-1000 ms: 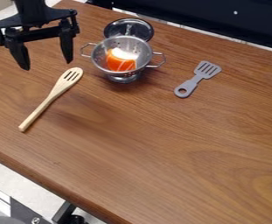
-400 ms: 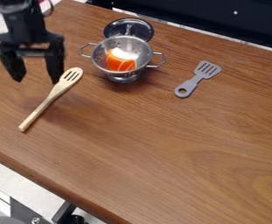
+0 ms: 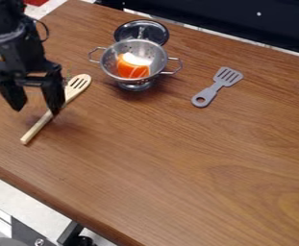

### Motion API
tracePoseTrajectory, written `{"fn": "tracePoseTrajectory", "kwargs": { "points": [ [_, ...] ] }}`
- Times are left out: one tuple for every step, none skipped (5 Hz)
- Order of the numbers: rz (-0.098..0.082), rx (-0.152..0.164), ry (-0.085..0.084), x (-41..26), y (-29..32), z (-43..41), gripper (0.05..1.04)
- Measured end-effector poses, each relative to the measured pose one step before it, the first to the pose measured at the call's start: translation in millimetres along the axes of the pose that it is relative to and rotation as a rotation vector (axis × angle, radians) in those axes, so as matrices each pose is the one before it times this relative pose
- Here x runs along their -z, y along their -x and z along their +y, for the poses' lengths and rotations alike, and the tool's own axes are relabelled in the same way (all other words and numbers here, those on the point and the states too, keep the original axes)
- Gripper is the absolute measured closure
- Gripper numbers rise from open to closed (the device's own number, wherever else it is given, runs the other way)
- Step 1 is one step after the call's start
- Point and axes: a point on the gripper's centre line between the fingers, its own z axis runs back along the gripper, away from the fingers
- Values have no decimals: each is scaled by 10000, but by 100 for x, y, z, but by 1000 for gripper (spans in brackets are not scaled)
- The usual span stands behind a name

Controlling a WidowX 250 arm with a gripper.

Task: Move the wooden spatula in the center of table

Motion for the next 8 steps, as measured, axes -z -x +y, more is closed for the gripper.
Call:
{"fn": "tracePoseTrajectory", "kwargs": {
  "points": [
    [-203, 7, 82, 1412, 819, -415, 85],
    [-247, 25, -265, 677, 136, -8, 85],
    [-262, 16, -49, 160, -56, -28, 134],
    [9, -38, -109, -6, 36, 241, 397],
    [-9, -35, -55, 53, -79, 36, 692],
    [74, -125, -106, 16, -48, 107, 918],
    [119, -377, -54, -13, 171, -251, 1003],
    [173, -1165, -129, -209, 279, -734, 1006]
  ]
}}
